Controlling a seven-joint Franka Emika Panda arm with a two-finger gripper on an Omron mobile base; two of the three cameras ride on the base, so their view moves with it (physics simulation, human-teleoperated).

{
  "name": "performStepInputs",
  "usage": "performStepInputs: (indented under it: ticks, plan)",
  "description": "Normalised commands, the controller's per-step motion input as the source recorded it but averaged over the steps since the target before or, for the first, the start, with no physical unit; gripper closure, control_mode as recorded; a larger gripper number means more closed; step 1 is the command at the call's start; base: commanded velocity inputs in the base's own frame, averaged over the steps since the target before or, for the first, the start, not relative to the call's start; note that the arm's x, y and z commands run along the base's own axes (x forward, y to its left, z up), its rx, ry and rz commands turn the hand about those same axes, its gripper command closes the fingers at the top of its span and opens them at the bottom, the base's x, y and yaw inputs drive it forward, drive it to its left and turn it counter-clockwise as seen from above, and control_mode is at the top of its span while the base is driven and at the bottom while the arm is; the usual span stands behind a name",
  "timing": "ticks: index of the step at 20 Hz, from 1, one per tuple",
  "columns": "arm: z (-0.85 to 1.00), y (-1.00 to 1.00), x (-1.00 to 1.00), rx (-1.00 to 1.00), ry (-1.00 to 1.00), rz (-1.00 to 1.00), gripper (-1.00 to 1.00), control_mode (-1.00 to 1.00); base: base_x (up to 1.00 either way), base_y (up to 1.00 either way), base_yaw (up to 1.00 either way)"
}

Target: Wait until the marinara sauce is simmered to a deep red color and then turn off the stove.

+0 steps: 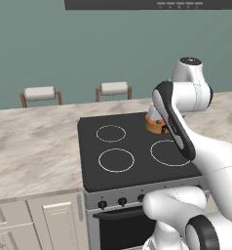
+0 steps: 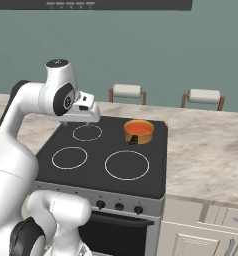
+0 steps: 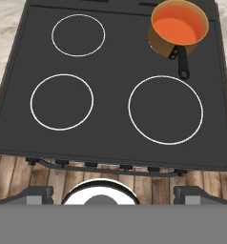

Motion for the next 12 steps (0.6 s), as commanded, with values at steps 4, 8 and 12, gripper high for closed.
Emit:
performStepInputs:
  ticks: [4, 8, 12]
  plan:
    - [0.00, 0.00, 0.00, 0.00, 0.00, 0.00, -1.00, -1.00, 0.00, 0.00, 0.00]
    - [0.00, 0.00, 0.00, 0.00, 0.00, 0.00, -1.00, -1.00, 0.00, 0.00, 0.00]
    - [0.00, 0.00, 0.00, 0.00, 0.00, 0.00, -1.00, -1.00, 0.00, 0.00, 0.00]
